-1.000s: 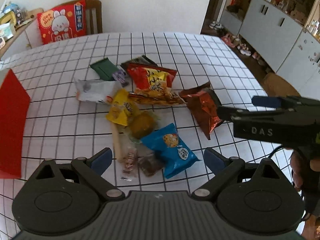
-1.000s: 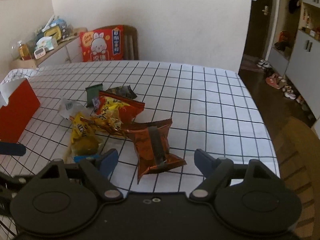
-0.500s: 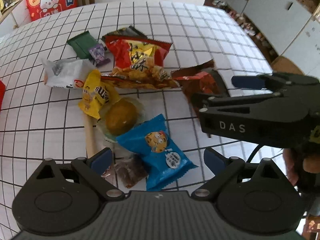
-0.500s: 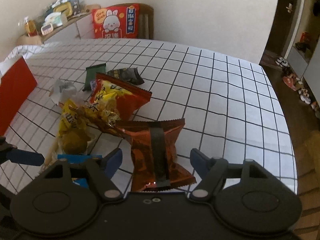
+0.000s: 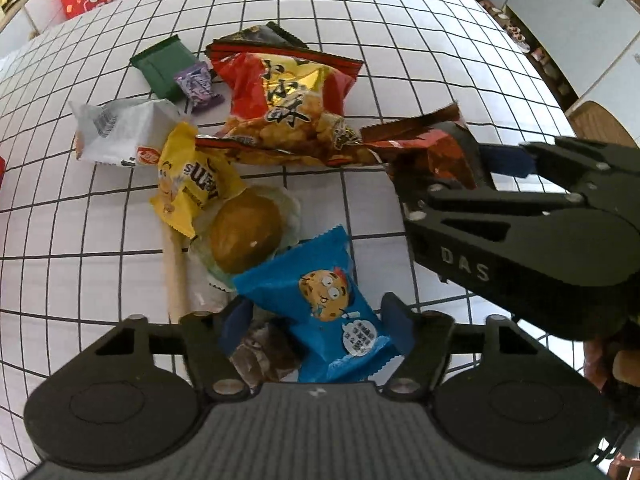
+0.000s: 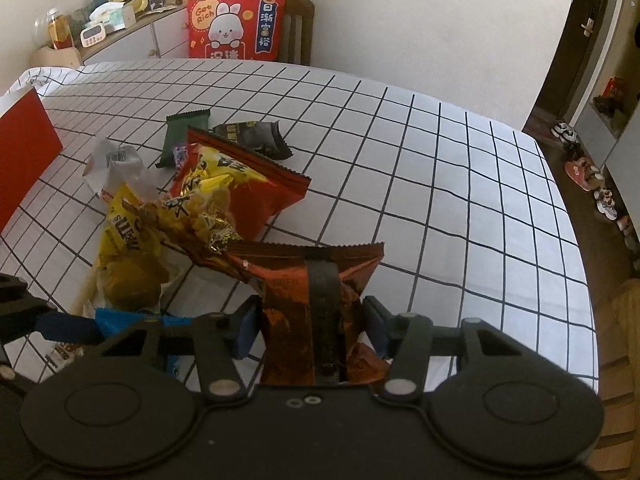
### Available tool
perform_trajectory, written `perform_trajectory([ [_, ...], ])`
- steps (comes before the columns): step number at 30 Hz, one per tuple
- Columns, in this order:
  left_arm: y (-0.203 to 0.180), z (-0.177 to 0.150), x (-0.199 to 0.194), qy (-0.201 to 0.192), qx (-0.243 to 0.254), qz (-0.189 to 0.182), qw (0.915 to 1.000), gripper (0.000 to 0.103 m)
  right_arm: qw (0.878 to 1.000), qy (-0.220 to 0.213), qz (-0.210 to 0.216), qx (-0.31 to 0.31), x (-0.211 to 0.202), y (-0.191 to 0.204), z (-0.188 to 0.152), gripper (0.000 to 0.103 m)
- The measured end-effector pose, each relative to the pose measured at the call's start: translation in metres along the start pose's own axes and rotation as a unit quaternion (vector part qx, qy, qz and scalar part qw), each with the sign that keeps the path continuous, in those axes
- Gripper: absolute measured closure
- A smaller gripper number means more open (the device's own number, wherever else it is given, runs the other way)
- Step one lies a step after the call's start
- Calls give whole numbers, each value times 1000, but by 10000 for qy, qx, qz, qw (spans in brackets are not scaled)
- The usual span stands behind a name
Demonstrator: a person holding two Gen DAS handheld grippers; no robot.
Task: Organize snacks
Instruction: 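Close the right gripper on the brown chip bag while the left gripper grasps the blue cookie packet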
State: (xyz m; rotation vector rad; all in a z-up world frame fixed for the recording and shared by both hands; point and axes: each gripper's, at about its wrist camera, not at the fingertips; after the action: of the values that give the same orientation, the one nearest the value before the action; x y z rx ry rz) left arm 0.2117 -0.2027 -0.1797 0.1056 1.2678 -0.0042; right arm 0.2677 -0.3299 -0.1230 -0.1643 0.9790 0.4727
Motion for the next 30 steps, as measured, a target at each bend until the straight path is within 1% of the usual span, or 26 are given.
perform_trajectory([
  [2, 4, 1, 0, 18, -57, -48, 10000, 42, 10000, -38, 2, 44, -2, -1, -1, 52],
  [7, 13, 1, -3, 24, -171, -148, 9997, 46, 9996, -135, -19, 253, -10, -6, -2, 52],
  [10, 21, -1, -6, 72, -331, -277, 9990, 47, 9990, -207, 68, 388, -20, -7, -5, 53],
  [16, 36, -7, -19, -17, -484, -466, 9977, 47, 9976, -329, 178, 583, -43, -4, -14, 53],
  [19, 46, -11, -28, -63, -595, -642, 9961, 47, 9971, -391, 181, 629, -55, 0, -19, 53],
  [21, 53, -13, -34, -106, -685, -822, 9942, 47, 9967, -436, 203, 651, -63, 4, -23, 53],
  [23, 58, -16, -39, -189, -687, -944, 9930, 47, 9963, -468, 238, 683, -70, 7, -25, 53],
  [25, 61, -20, -44, -257, -663, -979, 9927, 47, 9960, -488, 283, 698, -76, 11, -27, 53],
  [28, 66, -25, -45, -252, -612, -1036, 9924, 47, 9959, -502, 309, 683, -81, 18, -32, 53],
  [30, 70, -32, -43, -214, -530, -1007, 9933, 47, 9959, -477, 321, 694, -81, 23, -37, 53],
])
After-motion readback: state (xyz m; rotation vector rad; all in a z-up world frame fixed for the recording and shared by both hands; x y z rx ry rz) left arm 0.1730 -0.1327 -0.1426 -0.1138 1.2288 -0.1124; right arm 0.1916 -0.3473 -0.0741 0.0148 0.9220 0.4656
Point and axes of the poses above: each gripper's, at about its wrist camera, not at the fingertips, and x roughly the way its jaws point, y to its left, z to its top, and after that the axes turned 9 degrees about z, right-handed
